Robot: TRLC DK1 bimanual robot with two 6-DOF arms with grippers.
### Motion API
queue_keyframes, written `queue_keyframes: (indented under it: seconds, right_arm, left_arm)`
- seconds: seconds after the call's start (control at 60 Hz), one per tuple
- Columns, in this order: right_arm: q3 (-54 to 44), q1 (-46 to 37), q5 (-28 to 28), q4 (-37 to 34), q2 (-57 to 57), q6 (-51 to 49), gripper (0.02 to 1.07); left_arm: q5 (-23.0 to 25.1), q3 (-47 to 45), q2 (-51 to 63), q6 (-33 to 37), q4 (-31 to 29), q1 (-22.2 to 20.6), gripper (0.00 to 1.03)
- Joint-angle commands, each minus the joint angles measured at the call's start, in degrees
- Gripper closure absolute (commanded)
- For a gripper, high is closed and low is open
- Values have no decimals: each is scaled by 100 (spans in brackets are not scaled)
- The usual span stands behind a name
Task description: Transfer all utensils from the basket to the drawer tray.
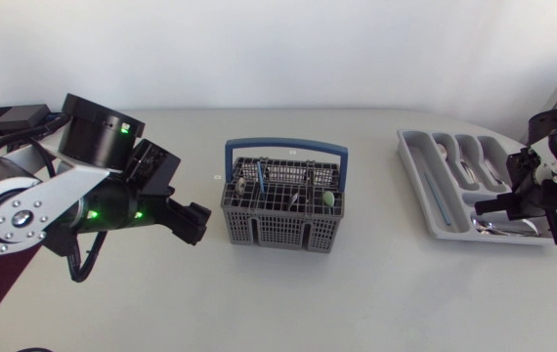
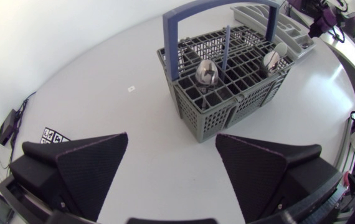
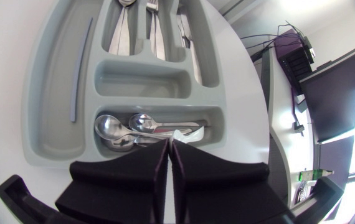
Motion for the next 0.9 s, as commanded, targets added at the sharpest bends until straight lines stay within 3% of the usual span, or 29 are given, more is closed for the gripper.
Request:
queue_keyframes:
  seconds: [0.0,0.05,0.067,0.1,0.117,0.15,0.167,0.183,0.35,0.567,0.883]
  right_arm:
    - [-153,71,164,137,248,-100,101]
    - [-153,115,252,164,309,-65,100]
    - [-144,141,340,172,344,-47,94]
    - [-144,185,542,190,388,5,76]
    - [-136,211,727,208,432,40,59]
    - [-127,264,894,208,503,49,35]
    - [-101,290,1017,199,591,58,14]
    - [-92,299,1069,190,634,67,6]
    - [-57,378,1105,164,652,163,6]
    - [-57,484,428,-170,-16,225,6]
    - [444,1336,-2042,-2069,-1484,823,6]
  left_arm:
    - [-59,-177,16,58,7,-42,5]
    - [-59,-177,16,58,7,-42,5]
    - [-59,-177,16,58,7,-42,5]
    - [-59,-186,16,58,7,-42,5]
    - [-59,-186,16,58,7,-42,5]
    - [-59,-186,16,58,7,-51,5]
    - [-59,-186,16,58,7,-51,5]
    - [-59,-186,16,58,7,-51,5]
    - [-59,-186,24,58,7,-69,5]
    - [-59,-186,24,58,16,-78,5]
    - [-59,-195,24,58,25,-139,5]
